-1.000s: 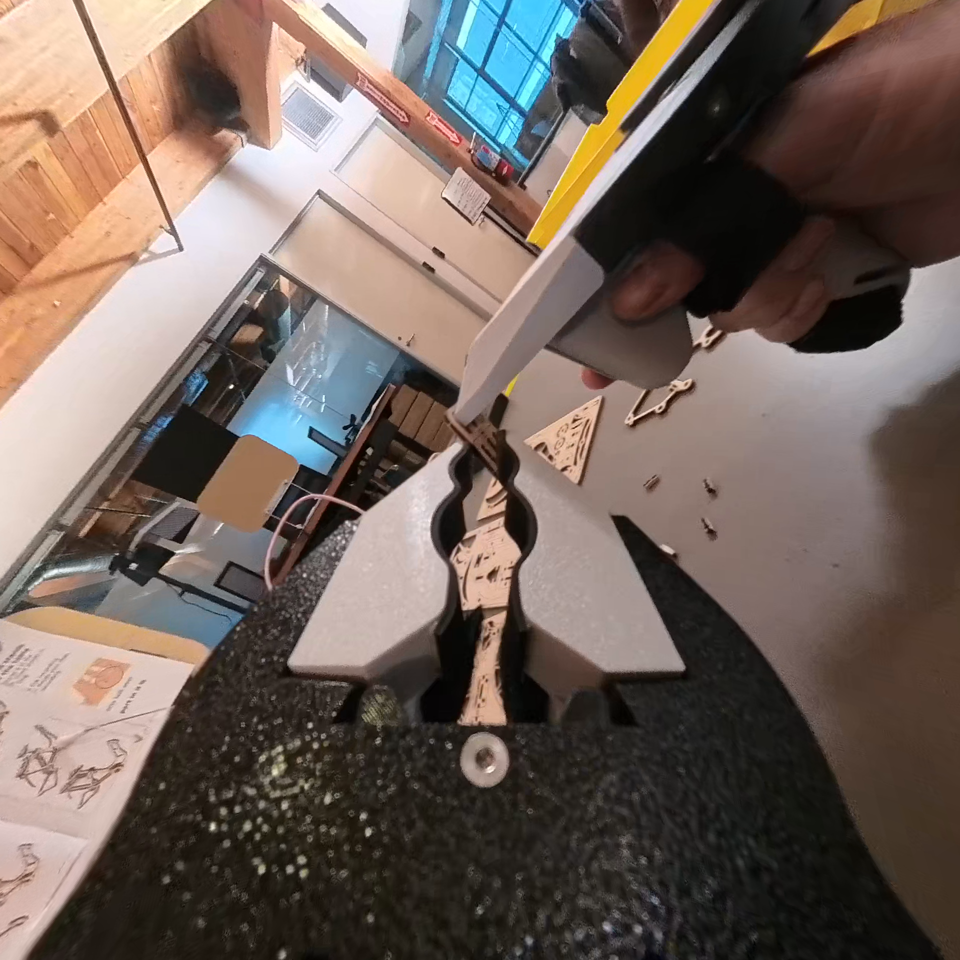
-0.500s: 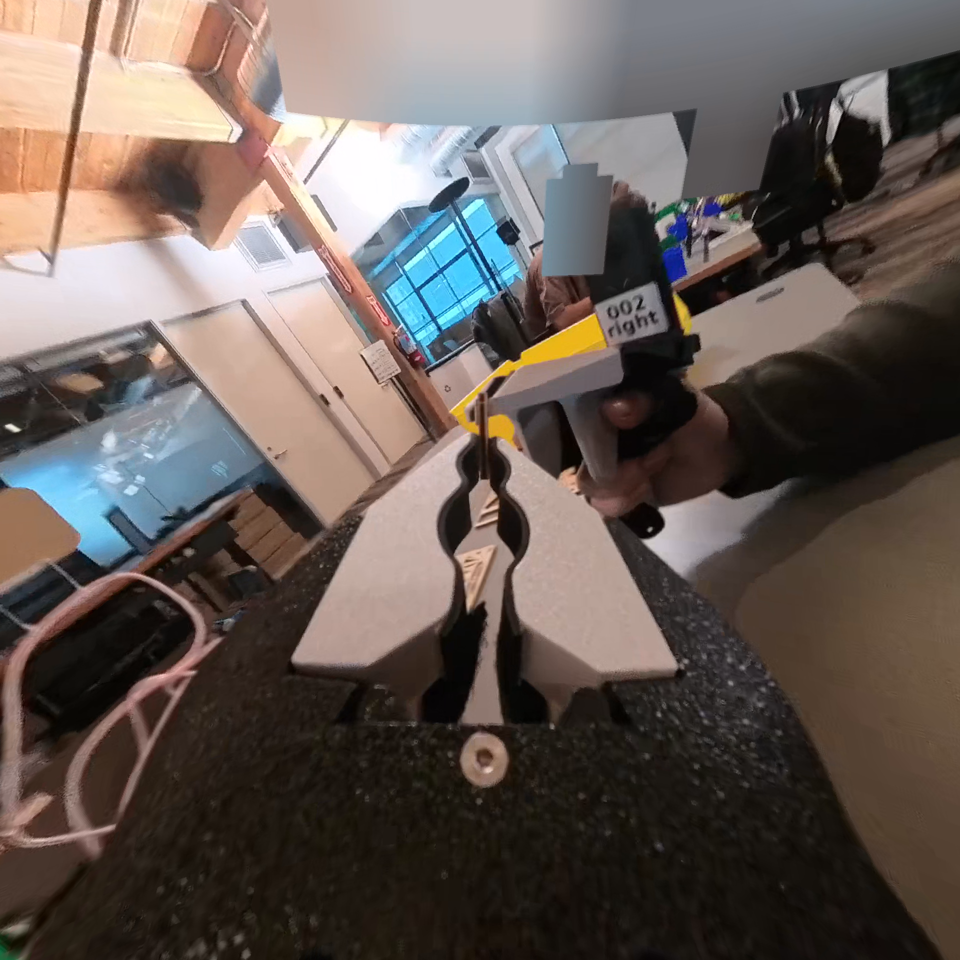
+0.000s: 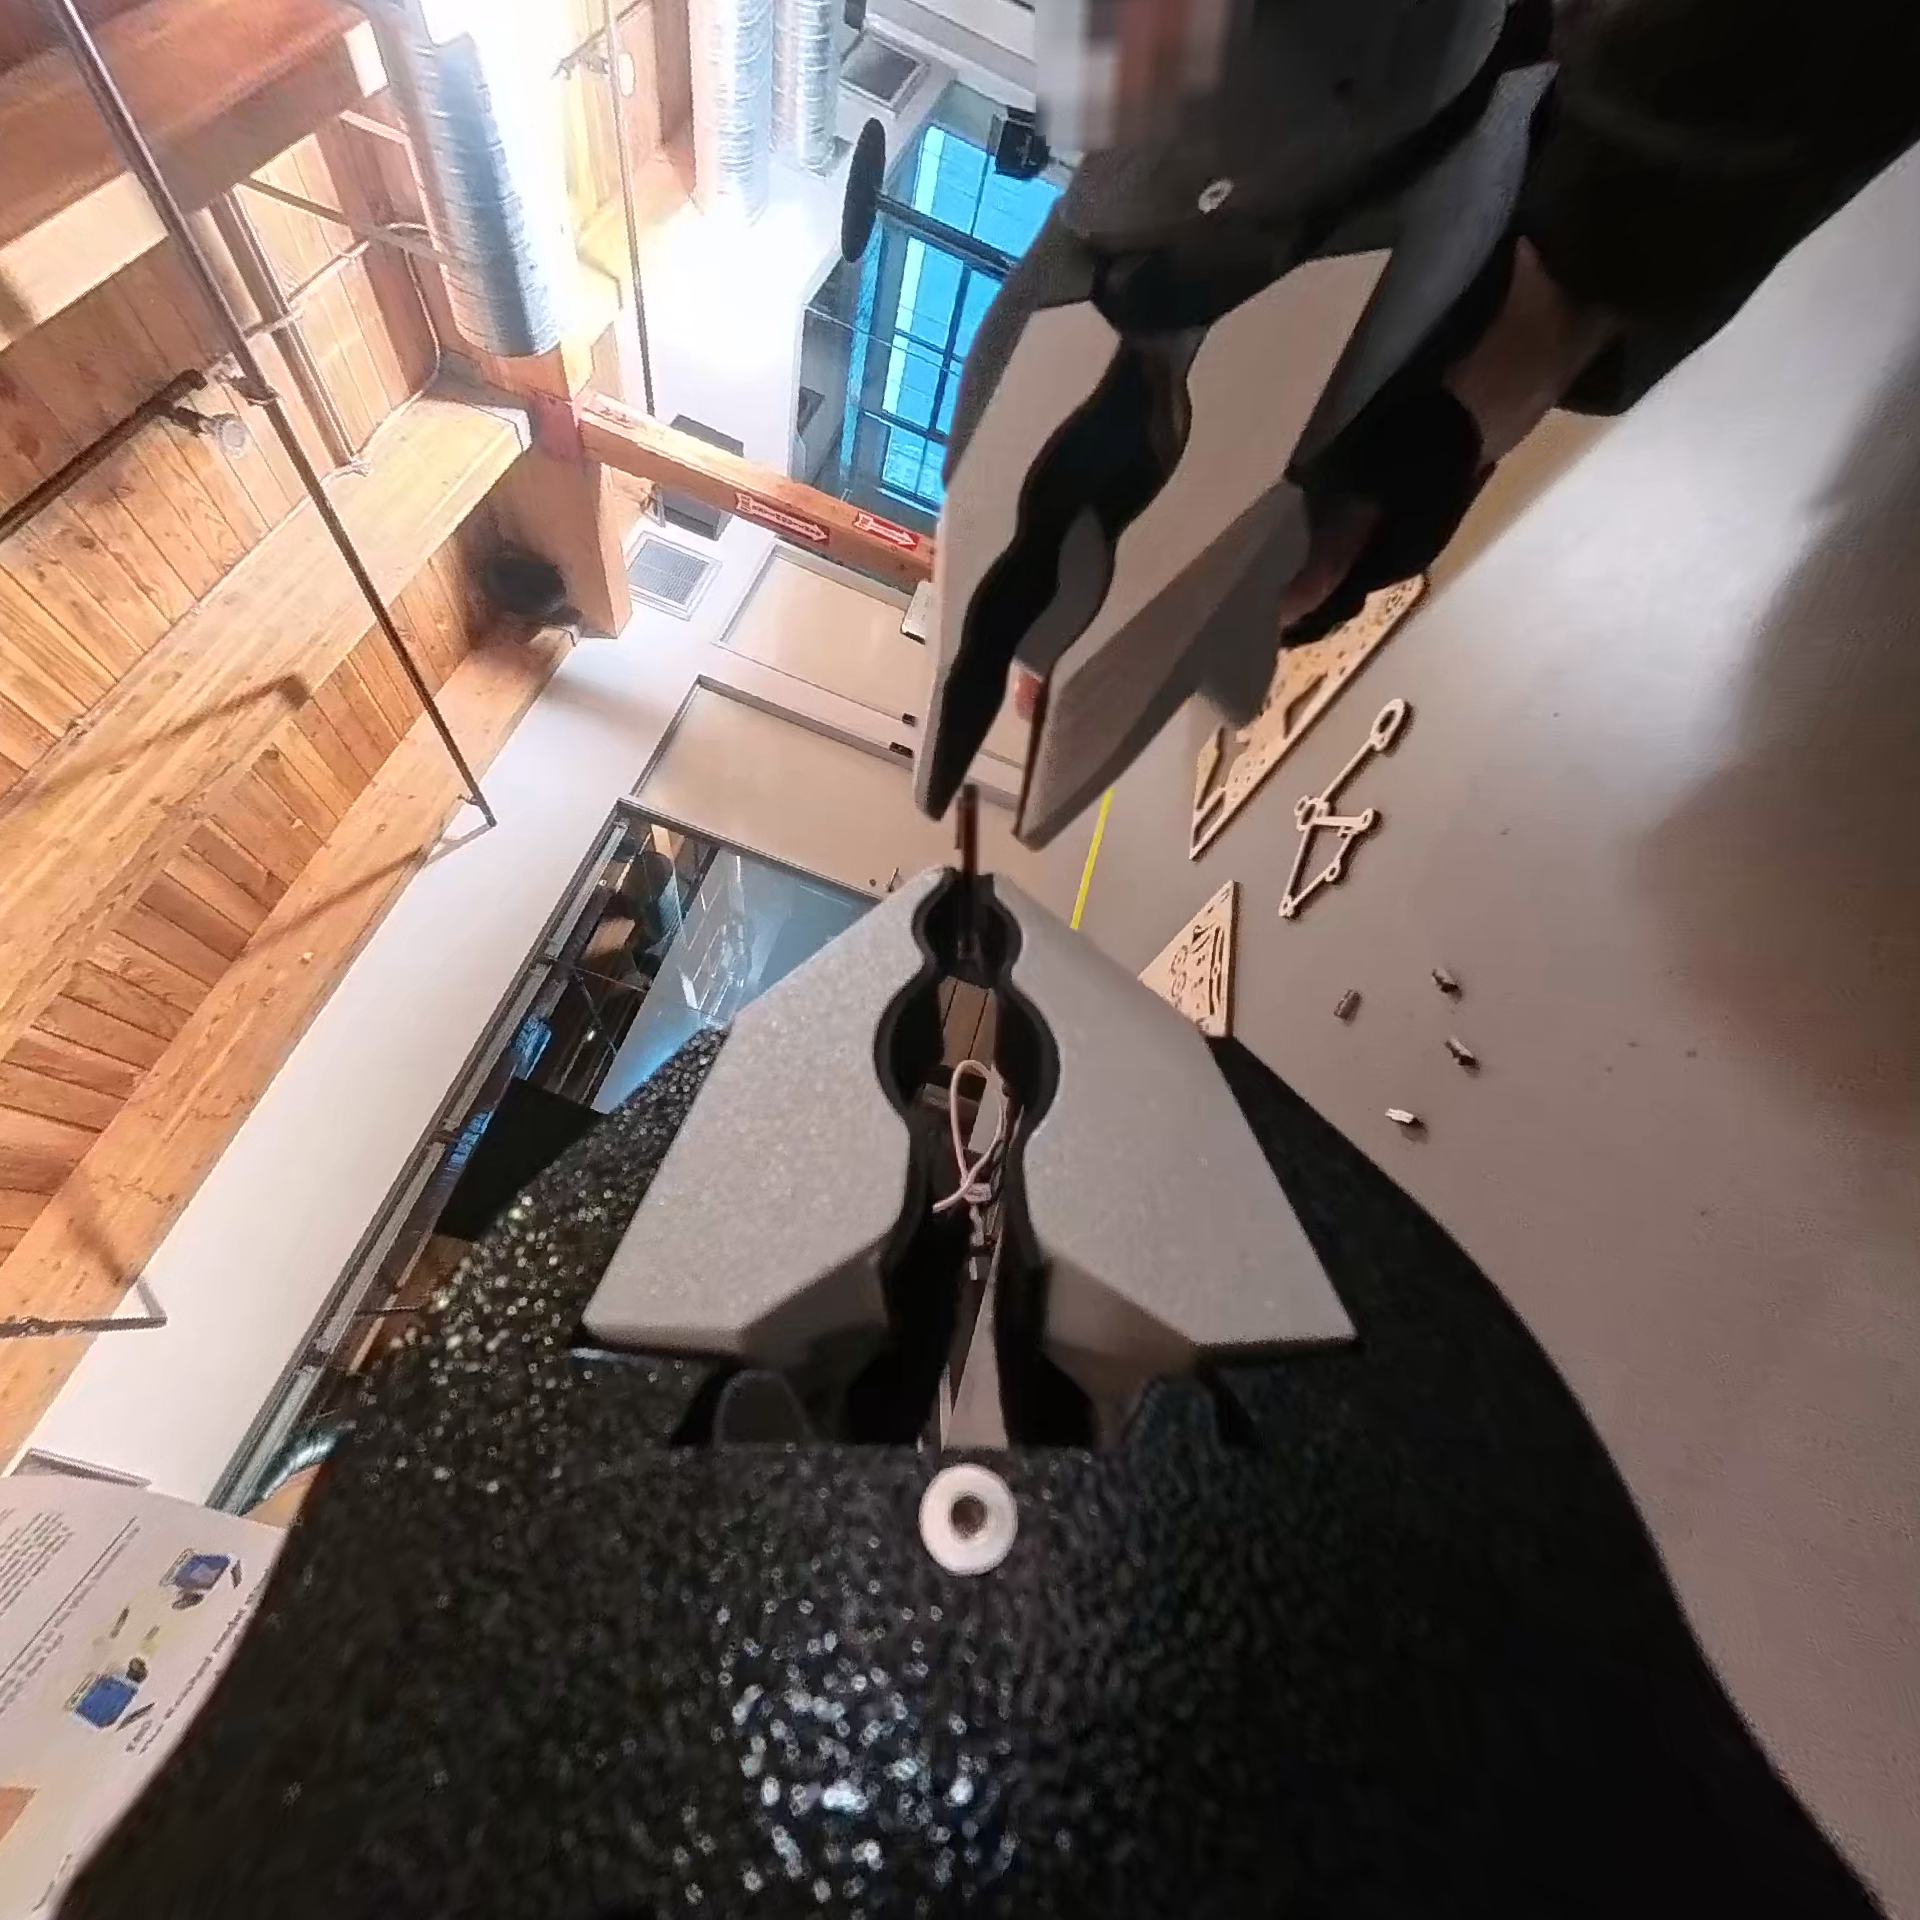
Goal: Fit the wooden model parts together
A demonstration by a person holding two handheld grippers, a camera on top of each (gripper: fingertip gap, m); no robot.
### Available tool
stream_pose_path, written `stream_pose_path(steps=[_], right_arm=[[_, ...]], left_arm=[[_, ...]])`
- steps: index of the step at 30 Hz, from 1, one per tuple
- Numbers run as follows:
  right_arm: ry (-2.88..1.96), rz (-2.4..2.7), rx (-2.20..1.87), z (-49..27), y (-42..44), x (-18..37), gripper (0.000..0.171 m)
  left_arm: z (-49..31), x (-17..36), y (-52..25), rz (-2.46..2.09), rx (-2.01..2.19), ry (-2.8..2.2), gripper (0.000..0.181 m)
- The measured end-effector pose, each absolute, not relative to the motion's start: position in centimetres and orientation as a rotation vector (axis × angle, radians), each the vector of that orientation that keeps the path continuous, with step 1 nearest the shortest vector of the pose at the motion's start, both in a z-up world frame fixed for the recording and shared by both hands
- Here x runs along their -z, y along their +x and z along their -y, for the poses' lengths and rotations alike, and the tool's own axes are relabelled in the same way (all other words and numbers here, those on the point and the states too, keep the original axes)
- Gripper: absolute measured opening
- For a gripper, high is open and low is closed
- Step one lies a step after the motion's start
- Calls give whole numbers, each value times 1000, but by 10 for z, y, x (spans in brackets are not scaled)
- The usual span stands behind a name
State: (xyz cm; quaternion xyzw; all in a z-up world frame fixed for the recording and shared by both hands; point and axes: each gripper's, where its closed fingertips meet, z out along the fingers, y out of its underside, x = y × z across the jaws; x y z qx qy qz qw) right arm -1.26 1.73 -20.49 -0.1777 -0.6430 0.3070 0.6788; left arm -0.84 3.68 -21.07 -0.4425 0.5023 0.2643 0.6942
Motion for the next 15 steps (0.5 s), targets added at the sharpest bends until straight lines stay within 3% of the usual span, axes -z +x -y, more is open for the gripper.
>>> stream_pose_path(steps=[10,15], right_arm=[[-355,1510,-529,-19,-16,220,3],[-380,1526,-478,-26,-16,224,6]], left_arm=[[-44,229,-9,-1203,-623,-1018,0],[-50,238,-16,-1234,-660,-1046,0]])
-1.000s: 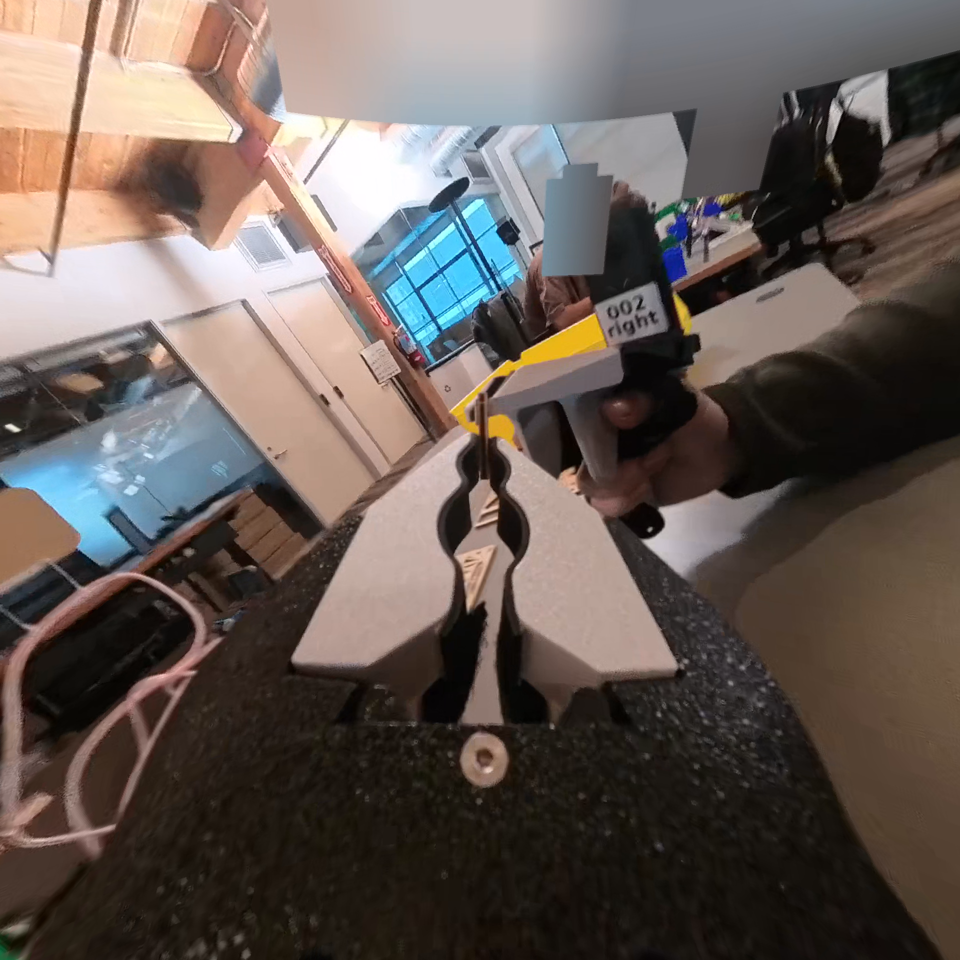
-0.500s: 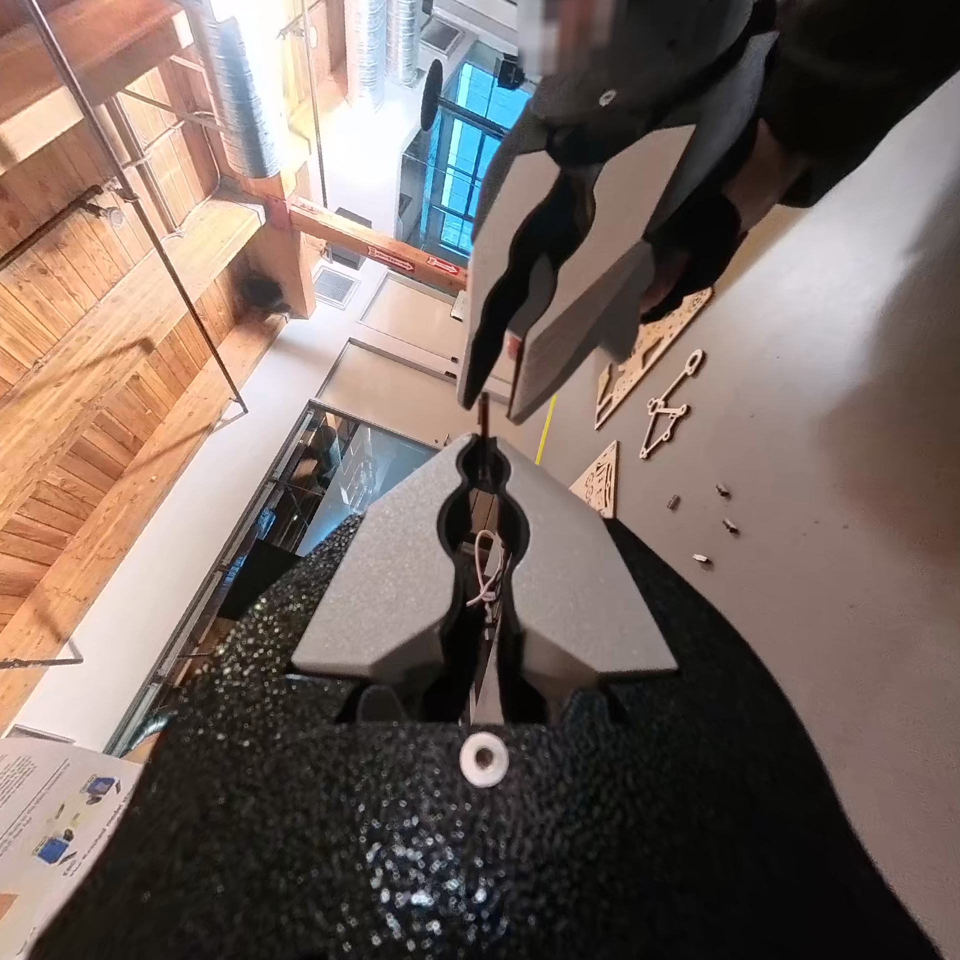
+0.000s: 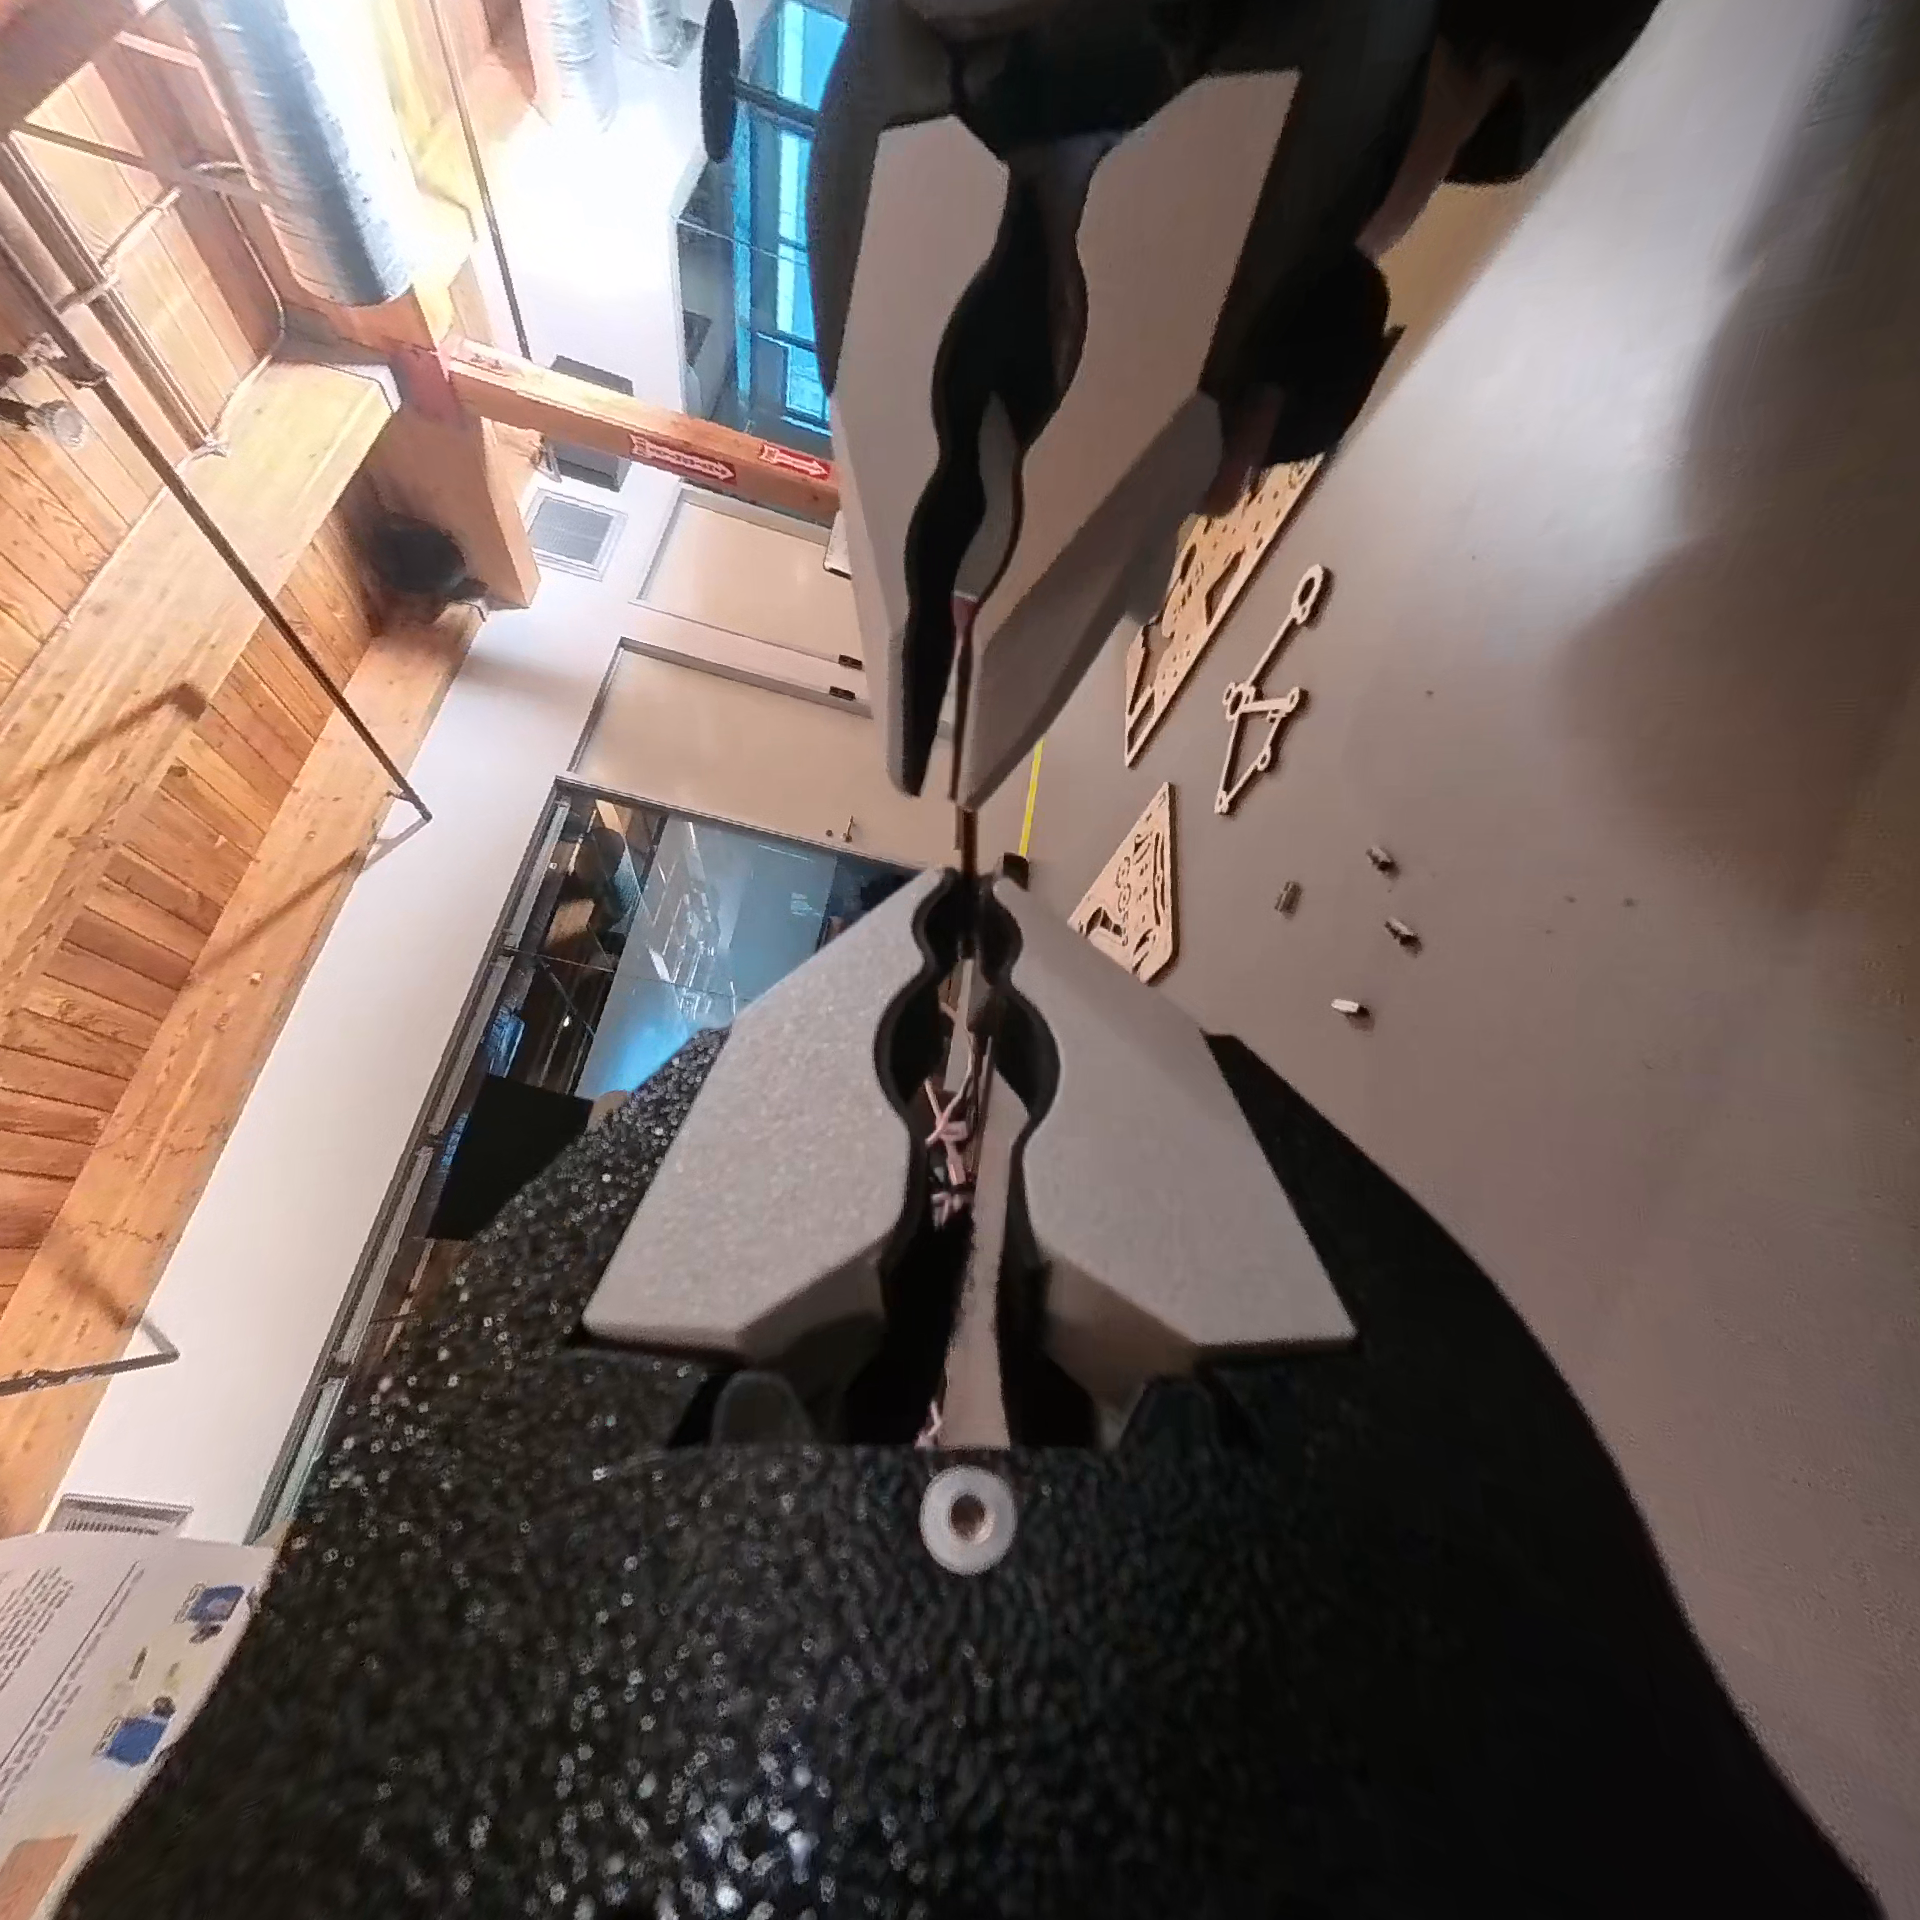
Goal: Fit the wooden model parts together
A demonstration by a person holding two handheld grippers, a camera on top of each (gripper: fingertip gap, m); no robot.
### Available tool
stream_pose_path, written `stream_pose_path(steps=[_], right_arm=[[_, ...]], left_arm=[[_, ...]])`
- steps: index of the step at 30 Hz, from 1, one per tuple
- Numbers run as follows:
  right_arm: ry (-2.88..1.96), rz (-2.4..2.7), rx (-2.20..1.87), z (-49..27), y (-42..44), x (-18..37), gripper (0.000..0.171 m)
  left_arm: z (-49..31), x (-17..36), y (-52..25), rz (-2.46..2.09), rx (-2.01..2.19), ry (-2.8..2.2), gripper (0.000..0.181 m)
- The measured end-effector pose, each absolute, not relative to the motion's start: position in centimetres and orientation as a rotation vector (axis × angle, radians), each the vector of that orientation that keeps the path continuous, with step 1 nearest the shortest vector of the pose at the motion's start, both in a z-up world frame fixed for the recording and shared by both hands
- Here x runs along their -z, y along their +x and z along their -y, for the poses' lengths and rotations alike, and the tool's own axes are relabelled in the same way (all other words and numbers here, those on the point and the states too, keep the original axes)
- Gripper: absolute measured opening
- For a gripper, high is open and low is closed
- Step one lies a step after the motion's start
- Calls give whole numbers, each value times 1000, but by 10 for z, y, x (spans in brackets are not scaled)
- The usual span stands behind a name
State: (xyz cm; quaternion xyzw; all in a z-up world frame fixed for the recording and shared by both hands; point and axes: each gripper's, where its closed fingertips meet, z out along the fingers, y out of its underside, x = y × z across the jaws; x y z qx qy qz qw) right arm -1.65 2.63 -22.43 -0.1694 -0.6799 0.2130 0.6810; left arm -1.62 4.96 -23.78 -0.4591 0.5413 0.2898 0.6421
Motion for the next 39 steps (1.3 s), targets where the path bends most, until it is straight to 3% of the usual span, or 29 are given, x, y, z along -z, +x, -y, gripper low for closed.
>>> stream_pose_path(steps=[4,11,14,29,36,39], right_arm=[[-411,1515,-469,-32,-17,224,8],[-842,1297,-841,-55,-24,206,20],[-1033,1151,-991,-70,-26,206,26],[-1237,1047,-1034,-81,-36,222,24],[-1260,956,-1232,-77,-34,217,16],[-1272,949,-1280,-76,-35,218,16]], left_arm=[[-52,244,-15,-1223,-571,-1107,0],[-56,238,-10,-795,306,-1459,1],[-63,236,-16,-621,453,-1501,0],[-73,239,-29,-478,381,-1551,0],[-73,232,-30,-618,-16,-1498,1],[-73,233,-29,-557,116,-1530,0]])
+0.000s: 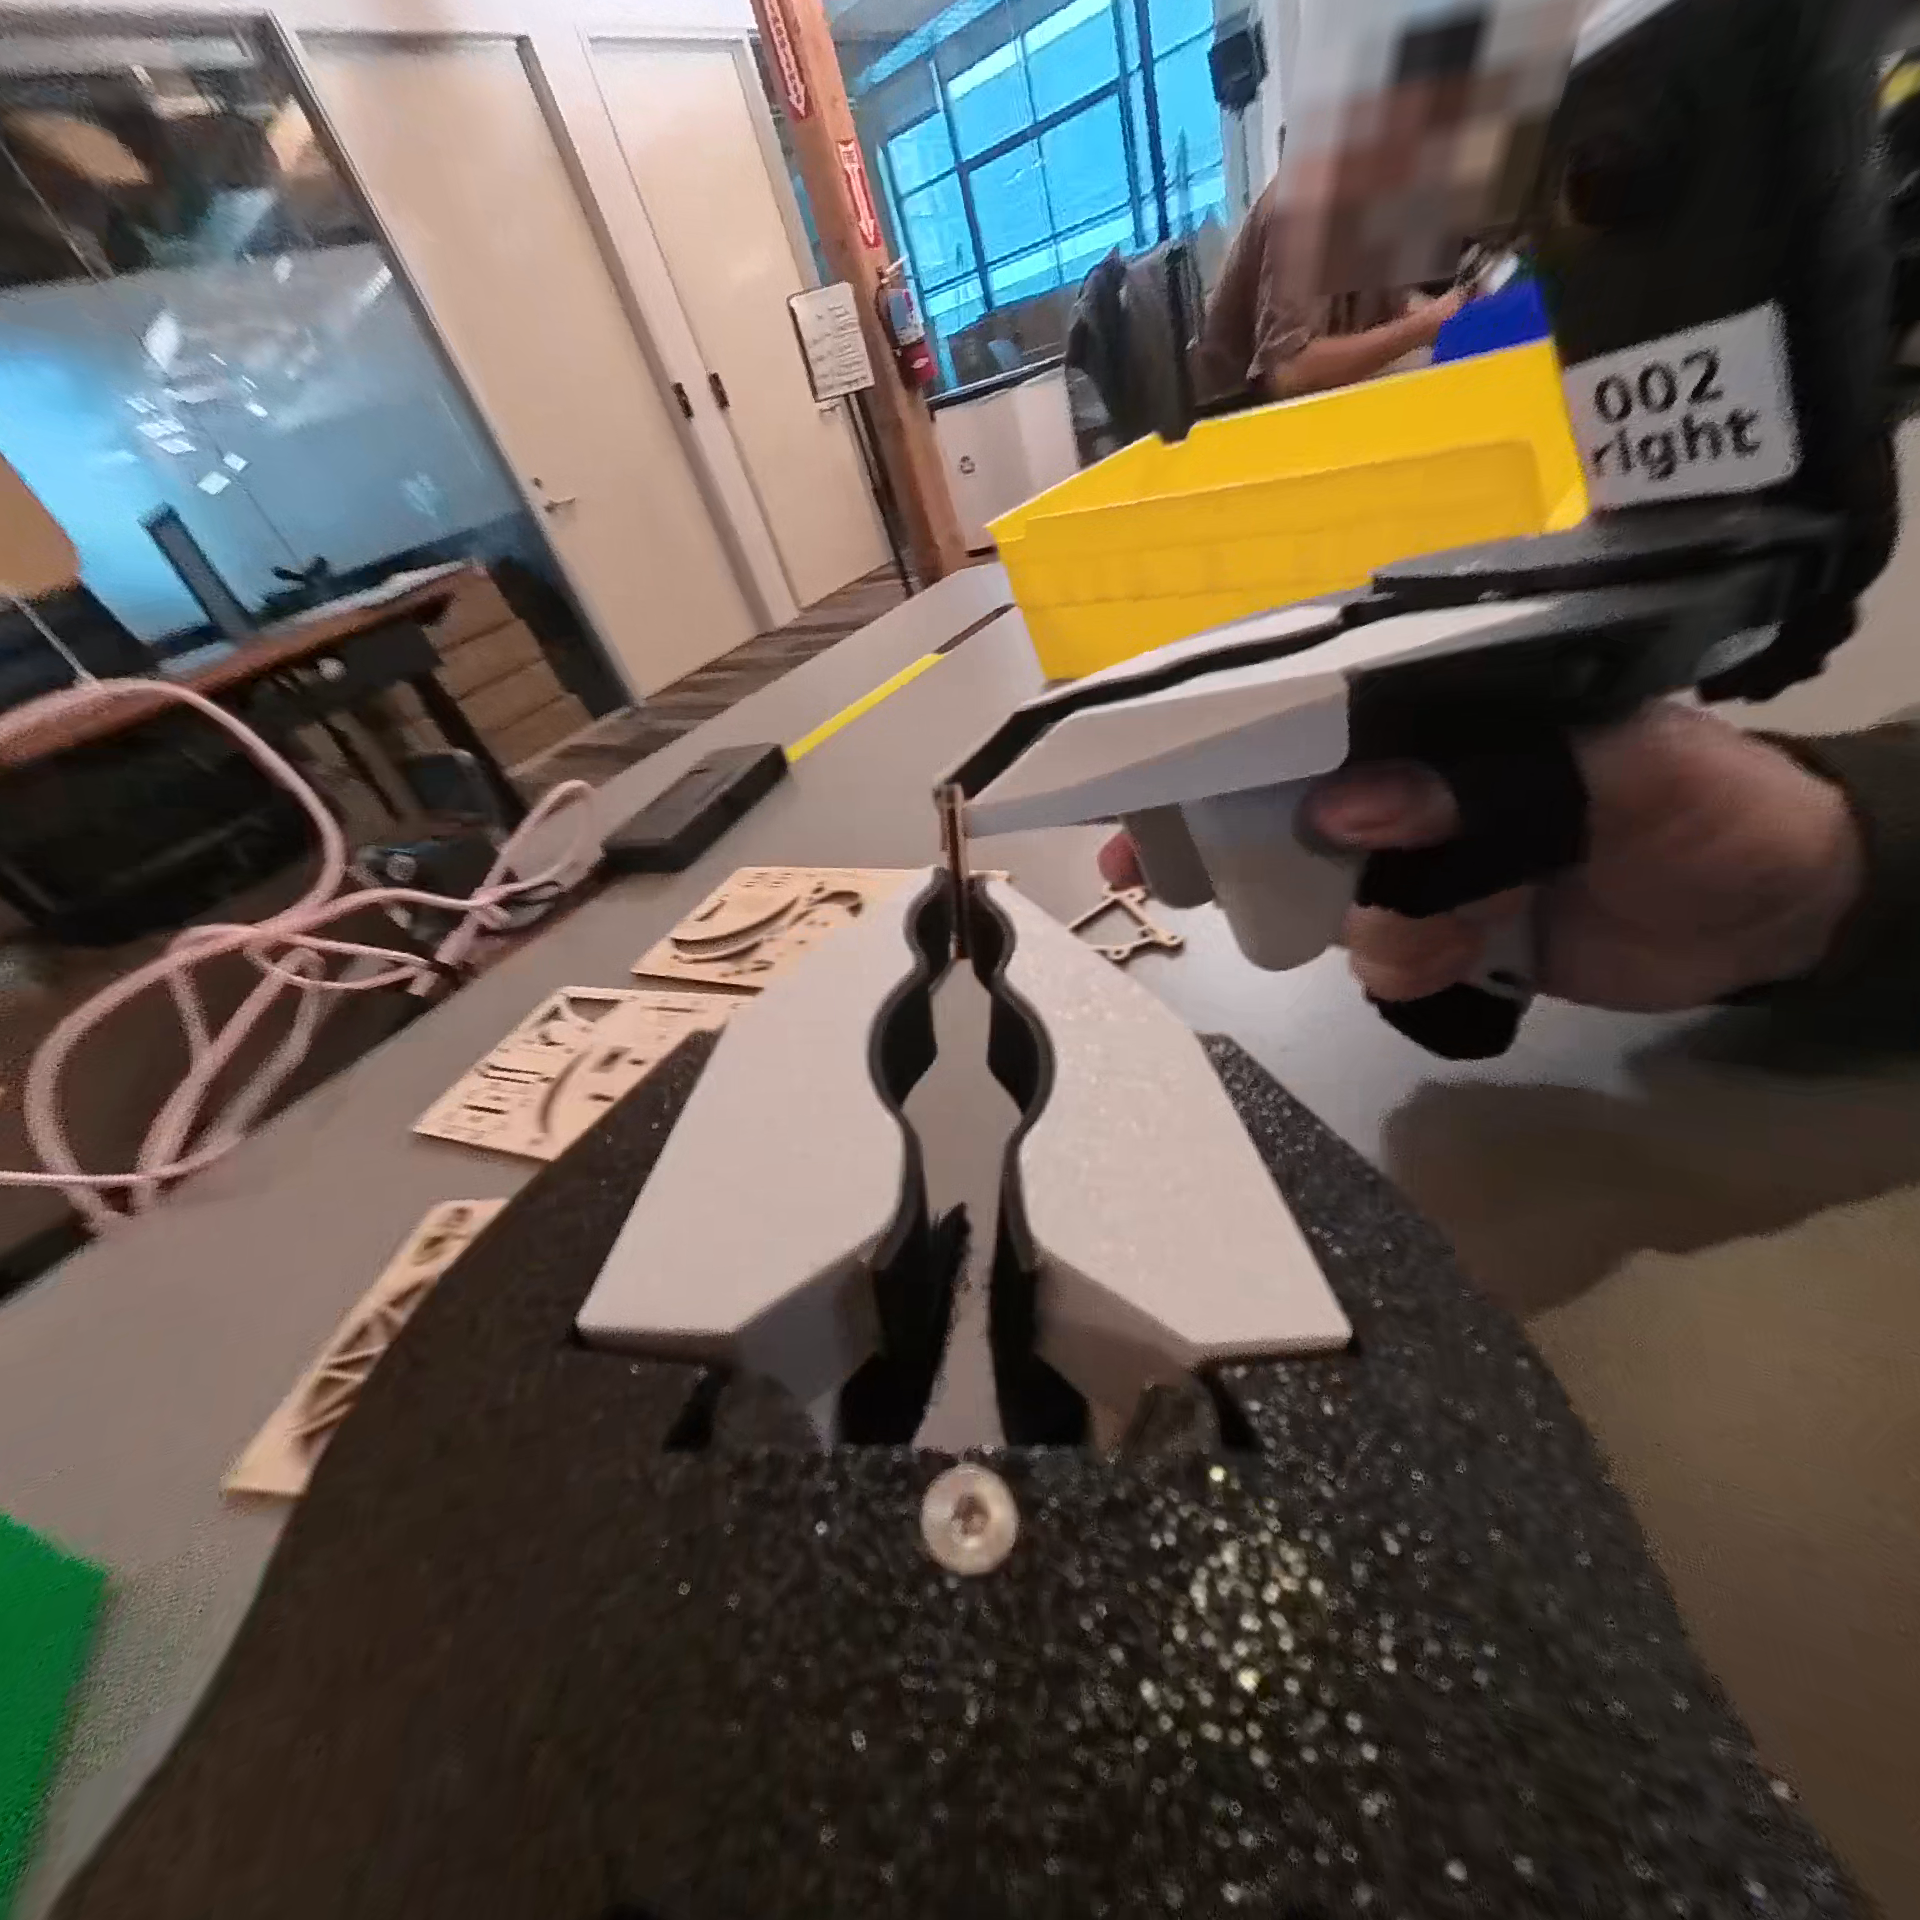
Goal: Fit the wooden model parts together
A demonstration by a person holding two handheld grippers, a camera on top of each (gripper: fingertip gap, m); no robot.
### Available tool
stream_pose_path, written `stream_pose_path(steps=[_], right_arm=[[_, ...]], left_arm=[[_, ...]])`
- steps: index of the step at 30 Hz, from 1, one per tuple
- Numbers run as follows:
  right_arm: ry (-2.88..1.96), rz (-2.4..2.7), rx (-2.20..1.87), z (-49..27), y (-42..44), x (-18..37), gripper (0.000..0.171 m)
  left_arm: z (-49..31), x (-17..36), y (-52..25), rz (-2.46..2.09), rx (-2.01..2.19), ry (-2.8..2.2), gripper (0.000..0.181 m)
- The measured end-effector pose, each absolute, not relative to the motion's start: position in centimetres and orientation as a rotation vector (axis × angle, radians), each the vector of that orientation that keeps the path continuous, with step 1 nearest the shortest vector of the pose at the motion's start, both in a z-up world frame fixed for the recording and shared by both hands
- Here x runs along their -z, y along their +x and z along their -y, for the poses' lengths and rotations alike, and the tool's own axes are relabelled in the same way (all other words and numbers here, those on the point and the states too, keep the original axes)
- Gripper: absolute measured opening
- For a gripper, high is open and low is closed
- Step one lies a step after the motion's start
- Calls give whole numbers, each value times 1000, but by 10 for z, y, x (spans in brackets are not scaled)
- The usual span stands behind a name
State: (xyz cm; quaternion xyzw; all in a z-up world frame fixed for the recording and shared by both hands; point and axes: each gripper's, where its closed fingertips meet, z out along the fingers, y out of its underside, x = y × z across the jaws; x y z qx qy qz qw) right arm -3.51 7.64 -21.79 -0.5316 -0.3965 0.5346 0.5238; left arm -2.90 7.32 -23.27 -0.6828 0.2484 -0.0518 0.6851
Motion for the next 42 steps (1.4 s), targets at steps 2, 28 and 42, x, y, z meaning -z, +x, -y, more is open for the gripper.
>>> stream_pose_path(steps=[2,28,42], right_arm=[[-1288,954,-1285,-78,-36,221,17],[-1040,971,-875,-115,-10,203,31],[-1079,510,-509,-235,96,192,20]], left_arm=[[-74,235,-29,-528,198,-1546,0],[-80,235,-63,-680,-236,-1396,1],[-83,214,-124,-135,267,-1332,0]])
